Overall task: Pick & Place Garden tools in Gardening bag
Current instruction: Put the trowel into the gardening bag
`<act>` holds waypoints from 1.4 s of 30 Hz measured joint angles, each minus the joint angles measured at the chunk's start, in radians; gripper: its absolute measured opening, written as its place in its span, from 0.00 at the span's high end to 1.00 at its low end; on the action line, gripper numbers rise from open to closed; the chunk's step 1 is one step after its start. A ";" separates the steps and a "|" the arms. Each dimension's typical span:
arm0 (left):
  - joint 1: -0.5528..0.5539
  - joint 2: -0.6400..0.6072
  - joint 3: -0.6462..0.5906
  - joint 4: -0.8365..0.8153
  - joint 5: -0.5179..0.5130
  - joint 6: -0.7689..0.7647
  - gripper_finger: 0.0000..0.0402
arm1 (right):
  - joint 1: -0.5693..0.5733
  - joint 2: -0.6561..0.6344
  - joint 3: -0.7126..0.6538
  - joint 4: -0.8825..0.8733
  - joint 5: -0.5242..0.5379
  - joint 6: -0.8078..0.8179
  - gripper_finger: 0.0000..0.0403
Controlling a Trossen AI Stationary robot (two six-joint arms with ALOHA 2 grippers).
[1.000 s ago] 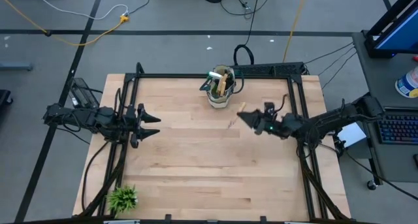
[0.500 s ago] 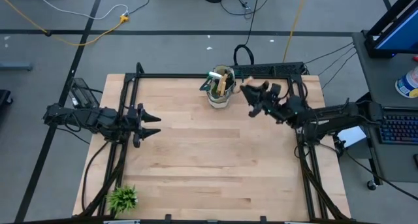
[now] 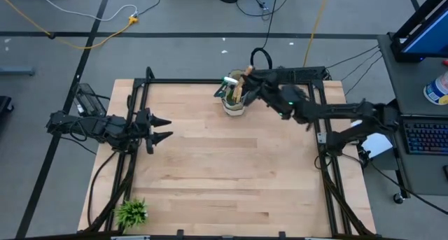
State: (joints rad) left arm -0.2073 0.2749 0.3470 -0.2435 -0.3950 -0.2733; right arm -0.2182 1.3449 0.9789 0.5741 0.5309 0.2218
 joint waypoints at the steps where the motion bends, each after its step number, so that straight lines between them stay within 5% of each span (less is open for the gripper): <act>1: 0.000 0.000 0.000 0.001 0.000 0.000 0.40 | -0.004 0.025 0.020 -0.028 0.016 0.008 0.87; 7: 0.000 0.000 0.000 0.000 0.001 -0.011 0.40 | -0.038 0.149 0.154 -0.211 0.026 0.112 0.87; 14: 0.002 0.000 0.000 -0.013 0.001 -0.026 0.40 | -0.035 0.244 0.248 -0.279 0.102 0.033 0.87; 34: 0.003 0.000 0.000 -0.017 0.000 -0.061 0.40 | -0.035 0.341 0.254 -0.397 0.122 0.176 0.86; 42: 0.004 0.000 0.000 -0.017 0.000 -0.063 0.40 | -0.056 0.342 0.252 -0.445 0.038 0.264 0.85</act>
State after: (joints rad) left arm -0.2035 0.2746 0.3470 -0.2607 -0.3946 -0.3359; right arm -0.2746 1.6871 1.2312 0.1295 0.5693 0.4862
